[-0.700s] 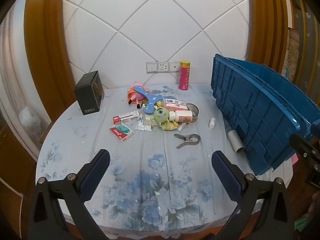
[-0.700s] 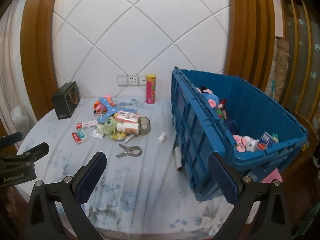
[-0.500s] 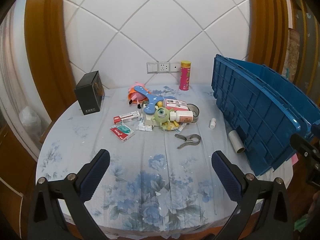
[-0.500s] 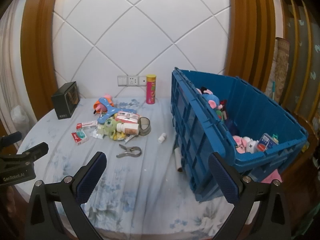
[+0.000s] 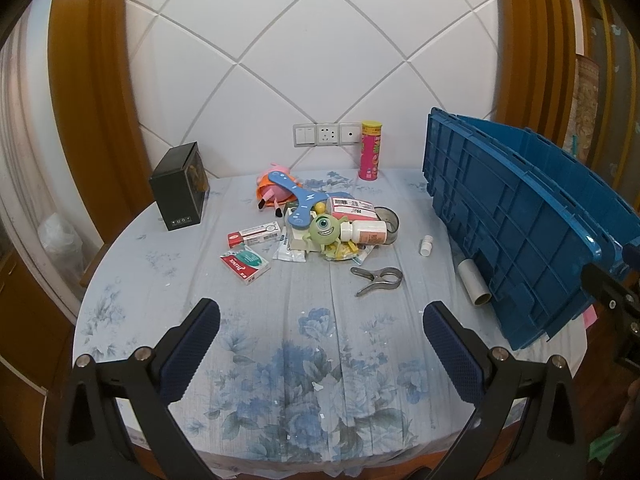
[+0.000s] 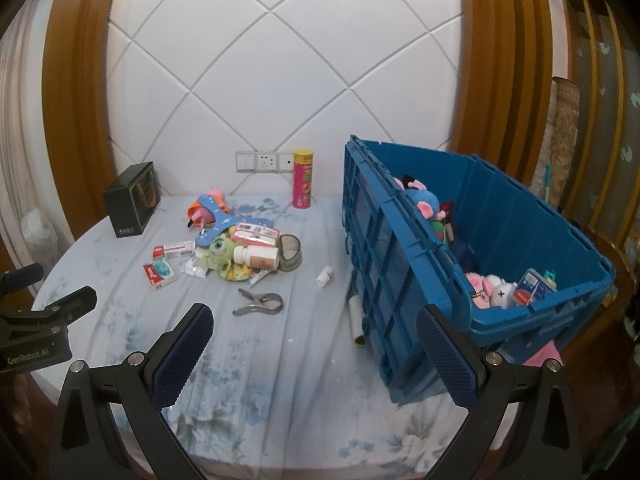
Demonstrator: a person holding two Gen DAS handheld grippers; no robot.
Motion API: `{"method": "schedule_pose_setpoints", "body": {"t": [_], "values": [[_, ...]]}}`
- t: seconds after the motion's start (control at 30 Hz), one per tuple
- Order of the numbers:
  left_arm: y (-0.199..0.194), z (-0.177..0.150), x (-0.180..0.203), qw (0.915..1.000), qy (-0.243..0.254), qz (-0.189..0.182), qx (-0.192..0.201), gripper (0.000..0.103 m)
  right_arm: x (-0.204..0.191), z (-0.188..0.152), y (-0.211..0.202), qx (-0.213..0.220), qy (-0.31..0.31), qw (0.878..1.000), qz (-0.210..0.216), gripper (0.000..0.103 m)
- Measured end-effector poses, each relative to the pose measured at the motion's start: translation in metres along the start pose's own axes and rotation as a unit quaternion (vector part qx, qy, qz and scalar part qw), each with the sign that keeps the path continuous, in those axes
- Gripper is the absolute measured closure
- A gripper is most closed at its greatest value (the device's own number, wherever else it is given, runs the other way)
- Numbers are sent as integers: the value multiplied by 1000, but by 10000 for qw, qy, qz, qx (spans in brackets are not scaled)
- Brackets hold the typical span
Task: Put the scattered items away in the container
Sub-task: 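Move both tools toward the pile of items on the table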
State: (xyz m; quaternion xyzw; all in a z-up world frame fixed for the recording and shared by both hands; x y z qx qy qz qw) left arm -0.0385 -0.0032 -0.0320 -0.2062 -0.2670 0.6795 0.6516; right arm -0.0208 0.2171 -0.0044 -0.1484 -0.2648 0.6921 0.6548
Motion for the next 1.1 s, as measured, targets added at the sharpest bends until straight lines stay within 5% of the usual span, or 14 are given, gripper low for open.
{"method": "schedule_pose_setpoints", "body": {"t": [0.77, 1.1], "values": [[1, -2, -10, 10000, 8, -34, 16, 0, -4, -3, 0, -14, 19, 10000, -32, 0], [34, -12, -30, 9995, 32, 55, -294, 0, -21, -16, 28, -312, 90, 9995, 50, 0]]}}
Point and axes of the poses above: each gripper's, at about its wrist camera, not at the fingertips, and y roughly the way its jaws point, x to its right, z to its top, the point moved 5 cm from there along y, roughly the way its jaws point, and after that the axes turned 6 degrees about -y, right-handed, at the moved point
